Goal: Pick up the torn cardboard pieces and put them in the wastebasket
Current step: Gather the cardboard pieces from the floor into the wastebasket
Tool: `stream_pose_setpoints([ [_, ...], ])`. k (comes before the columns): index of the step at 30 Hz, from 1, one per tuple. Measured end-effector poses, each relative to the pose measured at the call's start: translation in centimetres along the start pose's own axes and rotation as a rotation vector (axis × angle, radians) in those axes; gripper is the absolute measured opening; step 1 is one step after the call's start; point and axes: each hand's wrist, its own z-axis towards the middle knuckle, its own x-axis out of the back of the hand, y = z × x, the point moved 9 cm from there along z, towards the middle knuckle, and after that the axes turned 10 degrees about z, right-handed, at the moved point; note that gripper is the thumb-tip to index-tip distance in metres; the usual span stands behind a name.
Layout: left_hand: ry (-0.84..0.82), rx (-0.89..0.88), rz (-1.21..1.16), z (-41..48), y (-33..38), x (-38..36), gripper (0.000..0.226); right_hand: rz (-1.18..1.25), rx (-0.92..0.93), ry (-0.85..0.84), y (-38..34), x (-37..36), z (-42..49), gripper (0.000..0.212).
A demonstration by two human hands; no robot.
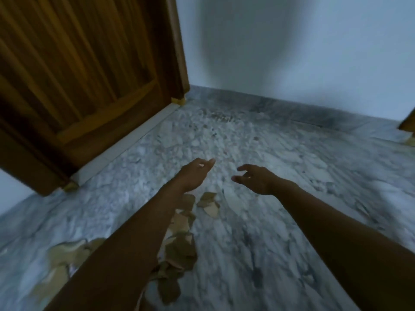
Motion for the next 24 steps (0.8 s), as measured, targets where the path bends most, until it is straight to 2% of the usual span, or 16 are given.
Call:
stream_pose_setpoints([
  [7, -0.024, 0.079, -0.052, 2.8, -8.3, 1.4, 0.062, -0.165, 0.022, -0.153, -1.2, -6.8, 5.0, 0.061],
  [10, -0.052, 0.093, -0.030, 4.6, -10.9, -0.6, 0.059, -0.216, 0.060, -0.193, 0.6, -9.5, 7.4, 0.056],
  [16, -0.081, 0.153, -0.045, 7.5, -14.4, -6.9, 0.049, -0.343, 0.114, -0.295, 5.8, -14.8, 11.7, 0.061],
  [21, 0.055, 0.275, 0.034, 7.8, -19.3, -9.1, 0.039, -0.463, 0.252, -0.300, 6.8, -18.4, 15.7, 0.072],
  [24, 0.176, 0.380, 0.043, 6.9, -22.0, -9.1, 0.029, -0.516, 0.335, -0.302, 6.2, -20.2, 16.9, 0.070],
])
